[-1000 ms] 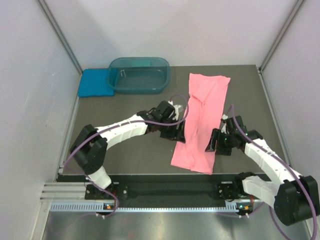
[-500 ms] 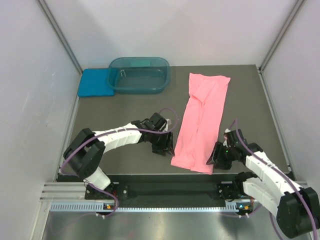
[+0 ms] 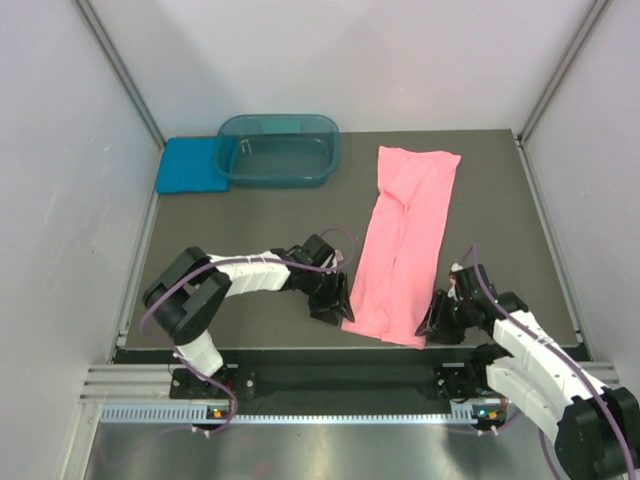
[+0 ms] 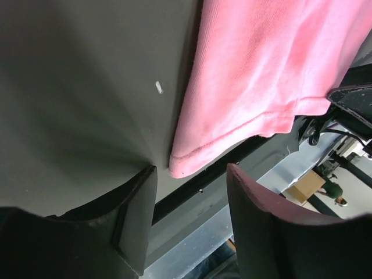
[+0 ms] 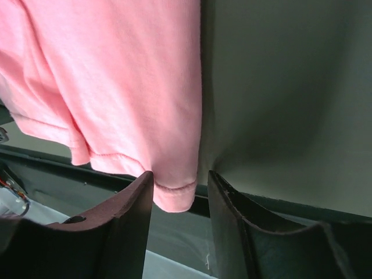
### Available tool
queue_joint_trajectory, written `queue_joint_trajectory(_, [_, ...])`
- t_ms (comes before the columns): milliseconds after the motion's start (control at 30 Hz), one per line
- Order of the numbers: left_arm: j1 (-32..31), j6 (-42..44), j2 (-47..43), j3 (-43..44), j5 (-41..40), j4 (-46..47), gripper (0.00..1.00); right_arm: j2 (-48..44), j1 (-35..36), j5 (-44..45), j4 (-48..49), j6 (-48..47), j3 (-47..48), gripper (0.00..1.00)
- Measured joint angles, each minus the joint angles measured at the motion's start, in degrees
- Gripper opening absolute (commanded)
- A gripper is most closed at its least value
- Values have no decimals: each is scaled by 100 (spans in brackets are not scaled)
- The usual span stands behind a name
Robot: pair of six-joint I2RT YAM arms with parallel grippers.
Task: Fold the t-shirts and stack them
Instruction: Fold the tshirt
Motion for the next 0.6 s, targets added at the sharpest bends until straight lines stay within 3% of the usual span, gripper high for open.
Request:
queue_joint_trajectory(233, [7,-144,116,9,109,57,44,0,42,-122,20,7,-127,40])
queue_joint_trajectory(433, [7,-210,214,0,133,66,27,4,74,-212,79,9,-177,33])
queue_joint_trajectory(600, [9,-245,210,-109,66,103,0,28,83,-278,175,-2,-260,5])
